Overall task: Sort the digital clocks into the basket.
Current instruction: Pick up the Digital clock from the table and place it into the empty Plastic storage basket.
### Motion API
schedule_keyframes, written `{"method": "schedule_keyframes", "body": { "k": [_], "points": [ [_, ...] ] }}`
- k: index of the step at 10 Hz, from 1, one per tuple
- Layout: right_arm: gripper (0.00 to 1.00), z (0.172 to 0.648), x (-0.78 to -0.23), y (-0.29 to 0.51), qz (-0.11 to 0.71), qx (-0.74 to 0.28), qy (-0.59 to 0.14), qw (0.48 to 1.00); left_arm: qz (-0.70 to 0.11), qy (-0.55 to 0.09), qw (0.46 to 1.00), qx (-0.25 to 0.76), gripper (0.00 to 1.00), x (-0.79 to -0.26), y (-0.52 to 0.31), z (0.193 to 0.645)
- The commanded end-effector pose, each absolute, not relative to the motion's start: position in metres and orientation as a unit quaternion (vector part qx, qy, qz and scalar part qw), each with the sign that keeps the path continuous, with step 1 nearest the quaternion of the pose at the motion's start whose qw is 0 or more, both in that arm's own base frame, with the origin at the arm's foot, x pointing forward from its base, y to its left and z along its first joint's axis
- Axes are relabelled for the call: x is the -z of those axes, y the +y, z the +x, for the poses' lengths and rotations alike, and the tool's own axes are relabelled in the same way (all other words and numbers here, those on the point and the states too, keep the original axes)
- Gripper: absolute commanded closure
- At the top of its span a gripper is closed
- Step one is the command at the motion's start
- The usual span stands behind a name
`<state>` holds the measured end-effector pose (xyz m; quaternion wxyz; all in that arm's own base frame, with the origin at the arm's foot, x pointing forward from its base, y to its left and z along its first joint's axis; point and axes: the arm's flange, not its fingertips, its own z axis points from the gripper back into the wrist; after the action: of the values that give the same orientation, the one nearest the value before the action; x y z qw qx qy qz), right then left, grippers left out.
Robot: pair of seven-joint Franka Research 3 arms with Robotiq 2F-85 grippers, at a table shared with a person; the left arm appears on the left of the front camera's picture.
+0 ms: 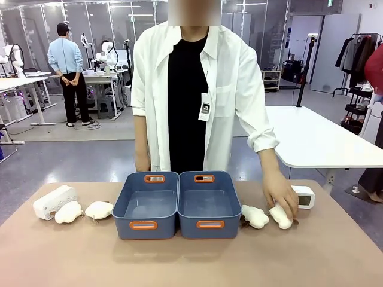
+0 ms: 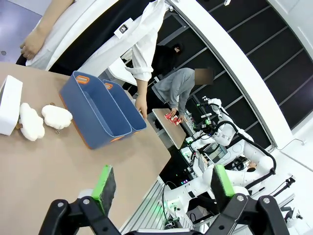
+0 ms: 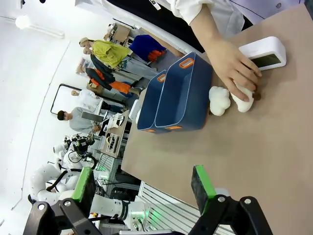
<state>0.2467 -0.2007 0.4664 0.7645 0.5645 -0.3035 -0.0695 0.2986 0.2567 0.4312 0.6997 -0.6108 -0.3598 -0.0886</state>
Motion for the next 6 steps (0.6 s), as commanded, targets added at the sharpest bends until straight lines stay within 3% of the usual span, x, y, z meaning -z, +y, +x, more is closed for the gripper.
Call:
{"method": "schedule_keyframes", "body": {
  "k": [1, 6],
  "points": [
    [0.00, 0.2482, -0.4670, -0.2019, 0.566, 0.066, -0.308, 0.762, -0.612, -0.358, 0.699, 0.093, 0.00, -0.4315, 0.2572, 0.2963],
    [0.00, 0.2482, -0.4670, -0.2019, 0.566, 0.066, -0.308, 0.762, -0.612, -0.358, 0.699, 0.093, 0.00, -0.4315, 0.2572, 0.2963]
  ]
}}
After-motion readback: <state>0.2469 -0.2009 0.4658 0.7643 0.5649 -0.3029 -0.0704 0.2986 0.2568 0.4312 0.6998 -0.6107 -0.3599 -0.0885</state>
